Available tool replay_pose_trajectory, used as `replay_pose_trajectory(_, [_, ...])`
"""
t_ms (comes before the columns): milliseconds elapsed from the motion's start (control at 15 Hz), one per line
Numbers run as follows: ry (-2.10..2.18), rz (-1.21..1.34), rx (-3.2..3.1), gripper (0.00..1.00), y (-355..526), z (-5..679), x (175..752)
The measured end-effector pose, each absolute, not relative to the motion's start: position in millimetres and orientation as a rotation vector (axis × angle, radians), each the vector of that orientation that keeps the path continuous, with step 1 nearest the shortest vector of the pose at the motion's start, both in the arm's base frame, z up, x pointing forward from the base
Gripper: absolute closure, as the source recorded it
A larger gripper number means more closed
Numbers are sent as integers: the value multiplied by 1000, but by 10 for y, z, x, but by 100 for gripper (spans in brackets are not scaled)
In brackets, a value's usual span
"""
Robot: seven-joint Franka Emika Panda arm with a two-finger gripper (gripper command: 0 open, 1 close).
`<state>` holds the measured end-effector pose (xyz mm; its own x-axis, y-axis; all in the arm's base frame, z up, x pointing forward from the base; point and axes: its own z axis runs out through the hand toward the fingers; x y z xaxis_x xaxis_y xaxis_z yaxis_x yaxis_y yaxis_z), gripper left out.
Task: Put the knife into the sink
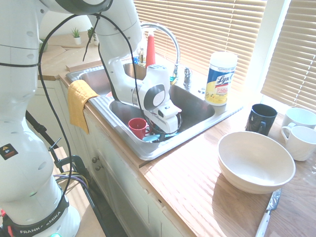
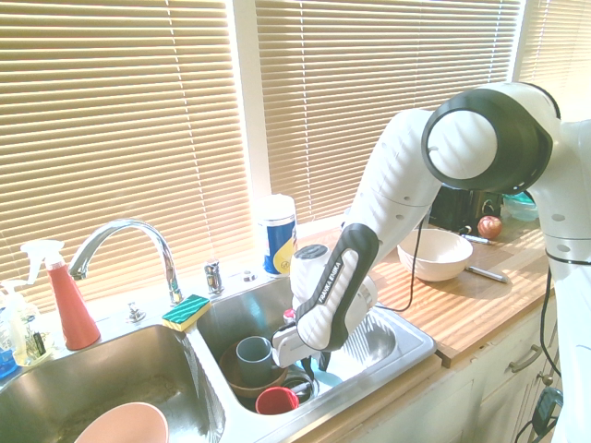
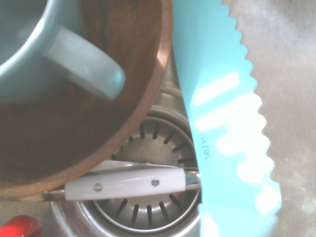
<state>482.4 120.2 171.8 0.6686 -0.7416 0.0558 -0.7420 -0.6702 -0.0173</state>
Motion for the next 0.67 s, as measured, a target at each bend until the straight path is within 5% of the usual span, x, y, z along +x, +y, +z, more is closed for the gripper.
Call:
replay_pose_trajectory(333, [-1273,124,2884,0,1259,1870,4883])
replay_pose_trajectory(667, [-1244,206,2902,0,1354,2923,5009])
